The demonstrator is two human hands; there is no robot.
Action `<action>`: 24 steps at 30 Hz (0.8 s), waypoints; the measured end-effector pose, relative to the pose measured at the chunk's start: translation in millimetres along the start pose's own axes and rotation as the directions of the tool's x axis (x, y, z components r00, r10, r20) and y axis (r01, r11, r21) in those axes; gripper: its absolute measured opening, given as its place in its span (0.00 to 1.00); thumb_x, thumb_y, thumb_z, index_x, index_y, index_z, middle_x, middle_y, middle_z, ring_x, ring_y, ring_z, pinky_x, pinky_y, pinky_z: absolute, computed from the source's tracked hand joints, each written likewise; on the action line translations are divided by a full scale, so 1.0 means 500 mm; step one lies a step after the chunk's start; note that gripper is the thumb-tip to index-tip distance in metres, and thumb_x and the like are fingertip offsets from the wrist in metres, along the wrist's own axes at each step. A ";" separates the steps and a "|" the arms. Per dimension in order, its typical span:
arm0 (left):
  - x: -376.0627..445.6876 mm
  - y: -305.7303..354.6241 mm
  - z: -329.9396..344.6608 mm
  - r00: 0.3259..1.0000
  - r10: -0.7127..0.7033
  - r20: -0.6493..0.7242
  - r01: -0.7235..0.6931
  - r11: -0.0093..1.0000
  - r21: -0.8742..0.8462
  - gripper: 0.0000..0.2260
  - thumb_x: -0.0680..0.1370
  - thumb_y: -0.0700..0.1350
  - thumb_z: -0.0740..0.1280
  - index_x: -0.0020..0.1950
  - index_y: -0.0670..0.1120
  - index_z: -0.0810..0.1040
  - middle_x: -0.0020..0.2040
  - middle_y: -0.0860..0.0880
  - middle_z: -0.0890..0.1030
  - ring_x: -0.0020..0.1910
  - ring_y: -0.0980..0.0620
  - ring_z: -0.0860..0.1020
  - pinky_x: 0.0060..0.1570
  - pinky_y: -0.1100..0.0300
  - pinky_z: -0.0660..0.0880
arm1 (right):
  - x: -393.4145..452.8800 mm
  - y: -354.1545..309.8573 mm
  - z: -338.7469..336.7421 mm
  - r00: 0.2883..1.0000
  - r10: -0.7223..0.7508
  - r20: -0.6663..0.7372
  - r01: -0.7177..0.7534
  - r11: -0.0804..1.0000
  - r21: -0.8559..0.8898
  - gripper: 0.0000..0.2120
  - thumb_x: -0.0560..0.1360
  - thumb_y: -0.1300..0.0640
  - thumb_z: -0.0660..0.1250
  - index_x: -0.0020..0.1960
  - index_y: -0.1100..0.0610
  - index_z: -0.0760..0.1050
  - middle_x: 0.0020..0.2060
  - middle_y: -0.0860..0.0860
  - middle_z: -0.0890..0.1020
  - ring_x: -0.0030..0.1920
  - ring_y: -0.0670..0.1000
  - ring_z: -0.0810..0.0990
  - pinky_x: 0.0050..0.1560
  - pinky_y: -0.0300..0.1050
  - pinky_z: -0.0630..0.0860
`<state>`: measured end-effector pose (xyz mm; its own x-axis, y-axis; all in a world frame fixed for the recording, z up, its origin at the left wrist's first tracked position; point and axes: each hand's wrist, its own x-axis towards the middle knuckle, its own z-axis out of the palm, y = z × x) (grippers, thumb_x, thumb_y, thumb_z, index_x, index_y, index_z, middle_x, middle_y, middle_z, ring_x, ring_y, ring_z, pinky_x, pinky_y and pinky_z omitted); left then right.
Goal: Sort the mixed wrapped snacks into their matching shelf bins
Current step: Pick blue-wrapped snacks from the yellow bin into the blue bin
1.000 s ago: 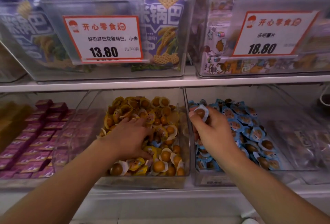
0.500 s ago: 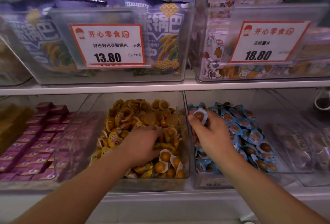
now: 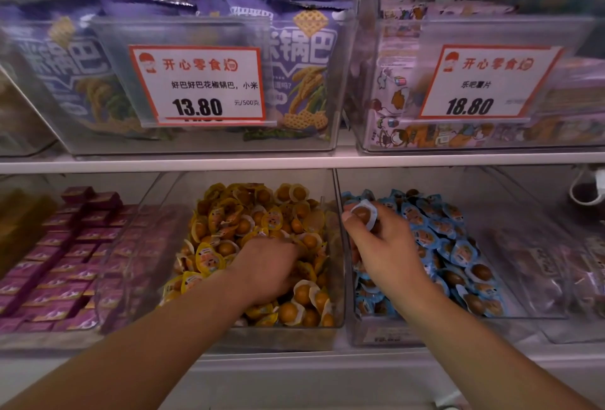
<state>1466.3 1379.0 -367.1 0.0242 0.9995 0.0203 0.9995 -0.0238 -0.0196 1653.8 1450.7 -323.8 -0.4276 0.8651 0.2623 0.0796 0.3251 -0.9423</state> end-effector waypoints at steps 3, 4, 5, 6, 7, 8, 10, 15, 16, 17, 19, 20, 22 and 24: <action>0.007 -0.001 0.003 1.000 0.008 0.005 -0.007 1.000 -0.016 0.11 0.74 0.52 0.64 0.55 0.53 0.78 0.51 0.50 0.81 0.51 0.47 0.79 0.45 0.56 0.74 | 0.001 0.000 0.000 1.000 -0.004 -0.006 0.004 1.000 -0.004 0.08 0.79 0.59 0.67 0.43 0.61 0.78 0.30 0.58 0.78 0.25 0.45 0.77 0.28 0.34 0.72; 0.008 -0.002 0.005 1.000 -0.002 0.009 0.002 1.000 -0.016 0.11 0.74 0.53 0.64 0.53 0.52 0.78 0.50 0.50 0.81 0.50 0.47 0.79 0.47 0.55 0.76 | 0.001 0.000 0.000 1.000 -0.003 -0.006 0.003 1.000 -0.003 0.08 0.79 0.59 0.67 0.43 0.61 0.78 0.31 0.58 0.78 0.26 0.46 0.78 0.28 0.35 0.73; 0.007 -0.004 0.005 1.000 -0.016 0.009 0.016 1.000 -0.018 0.12 0.74 0.55 0.63 0.52 0.51 0.78 0.49 0.50 0.81 0.49 0.47 0.79 0.48 0.53 0.77 | 0.000 0.001 0.000 1.000 -0.001 -0.006 0.001 1.000 -0.003 0.08 0.79 0.58 0.67 0.43 0.60 0.78 0.32 0.58 0.78 0.26 0.46 0.78 0.28 0.35 0.73; 0.005 -0.005 0.005 0.999 -0.034 0.003 0.034 0.999 -0.031 0.14 0.73 0.58 0.62 0.51 0.51 0.78 0.49 0.50 0.81 0.48 0.48 0.80 0.48 0.53 0.77 | 0.000 0.003 -0.001 1.000 -0.002 -0.006 0.002 1.000 -0.005 0.07 0.79 0.58 0.67 0.44 0.59 0.79 0.32 0.58 0.79 0.27 0.46 0.79 0.29 0.34 0.73; 0.002 -0.006 0.000 0.998 -0.058 -0.014 0.057 0.997 -0.052 0.16 0.72 0.60 0.62 0.51 0.51 0.78 0.48 0.51 0.81 0.47 0.49 0.79 0.46 0.54 0.77 | 0.000 0.005 -0.002 1.000 -0.005 -0.006 0.005 1.000 -0.010 0.07 0.79 0.58 0.67 0.44 0.57 0.79 0.33 0.56 0.79 0.27 0.45 0.79 0.29 0.33 0.73; -0.002 -0.008 -0.007 0.994 -0.092 -0.051 0.088 0.993 -0.080 0.16 0.71 0.62 0.64 0.50 0.52 0.78 0.47 0.52 0.81 0.46 0.50 0.80 0.44 0.56 0.76 | 0.001 0.006 -0.003 1.000 -0.010 -0.006 0.009 1.000 -0.015 0.07 0.79 0.57 0.67 0.44 0.56 0.79 0.34 0.55 0.80 0.28 0.45 0.80 0.29 0.33 0.74; -0.013 -0.014 -0.029 0.961 -0.222 -0.167 0.182 0.956 -0.229 0.14 0.71 0.62 0.67 0.49 0.54 0.79 0.44 0.54 0.81 0.43 0.53 0.80 0.39 0.58 0.75 | 0.002 0.007 -0.004 1.000 -0.015 -0.017 0.015 1.000 -0.017 0.06 0.79 0.56 0.67 0.44 0.53 0.80 0.35 0.54 0.81 0.29 0.47 0.81 0.31 0.35 0.76; -0.059 -0.033 -0.092 0.807 -0.564 -0.173 0.128 0.454 -0.882 0.11 0.71 0.57 0.75 0.45 0.53 0.81 0.42 0.58 0.83 0.42 0.61 0.81 0.38 0.69 0.74 | -0.005 -0.032 -0.011 0.969 -0.142 -0.200 0.141 0.990 -0.022 0.07 0.79 0.53 0.66 0.43 0.50 0.78 0.33 0.51 0.80 0.33 0.50 0.80 0.35 0.45 0.77; -0.069 -0.030 -0.102 0.797 -0.600 -0.074 0.102 0.255 -0.962 0.13 0.69 0.59 0.75 0.46 0.53 0.82 0.42 0.58 0.84 0.41 0.59 0.82 0.40 0.68 0.74 | -0.013 -0.048 -0.009 0.960 -0.183 -0.214 0.187 0.982 -0.001 0.07 0.79 0.51 0.66 0.43 0.50 0.77 0.33 0.51 0.80 0.33 0.51 0.79 0.35 0.45 0.77; -0.078 -0.026 -0.108 0.801 -0.597 0.054 0.080 0.018 -0.997 0.15 0.68 0.60 0.76 0.47 0.53 0.83 0.42 0.56 0.84 0.39 0.56 0.83 0.40 0.64 0.75 | -0.023 -0.067 -0.003 0.956 -0.214 -0.200 0.223 0.975 0.023 0.07 0.79 0.49 0.66 0.44 0.49 0.77 0.33 0.51 0.79 0.32 0.51 0.78 0.33 0.44 0.77; -0.087 -0.019 -0.108 0.839 -0.507 0.199 0.011 -0.349 -0.937 0.15 0.67 0.55 0.77 0.49 0.50 0.82 0.40 0.51 0.82 0.33 0.52 0.77 0.37 0.58 0.72 | -0.048 -0.098 0.021 0.975 -0.209 -0.076 0.213 0.975 0.056 0.07 0.77 0.45 0.65 0.46 0.46 0.77 0.32 0.52 0.79 0.30 0.51 0.77 0.31 0.45 0.75; -0.089 -0.016 -0.106 0.858 -0.474 0.197 -0.032 -0.433 -0.901 0.12 0.69 0.52 0.77 0.48 0.48 0.83 0.39 0.49 0.81 0.33 0.52 0.75 0.35 0.58 0.69 | -0.060 -0.108 0.038 0.986 -0.166 0.023 0.165 0.986 0.037 0.07 0.76 0.42 0.64 0.47 0.44 0.77 0.33 0.51 0.80 0.31 0.50 0.78 0.30 0.46 0.75; -0.096 -0.009 -0.105 0.877 -0.453 0.163 -0.083 -0.475 -0.876 0.08 0.68 0.47 0.76 0.45 0.47 0.84 0.39 0.48 0.81 0.34 0.53 0.75 0.34 0.58 0.68 | -0.071 -0.122 0.073 0.980 -0.038 0.194 0.044 0.999 -0.024 0.05 0.76 0.43 0.65 0.50 0.41 0.78 0.36 0.48 0.82 0.33 0.48 0.81 0.31 0.44 0.78; -0.109 -0.010 -0.105 0.879 -0.451 0.154 -0.086 -0.469 -0.879 0.08 0.68 0.45 0.75 0.45 0.47 0.84 0.41 0.47 0.82 0.34 0.53 0.78 0.35 0.59 0.71 | -0.070 -0.122 0.108 0.959 0.136 0.250 -0.157 0.985 0.067 0.06 0.78 0.55 0.67 0.50 0.46 0.80 0.36 0.48 0.84 0.34 0.51 0.84 0.28 0.44 0.79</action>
<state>1461.1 1323.5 -315.5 -0.4328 0.8925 -0.1274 -0.4537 -0.0935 0.8862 1615.5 1379.8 -286.7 -0.6243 0.7779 0.0718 0.0849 0.1589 -0.9836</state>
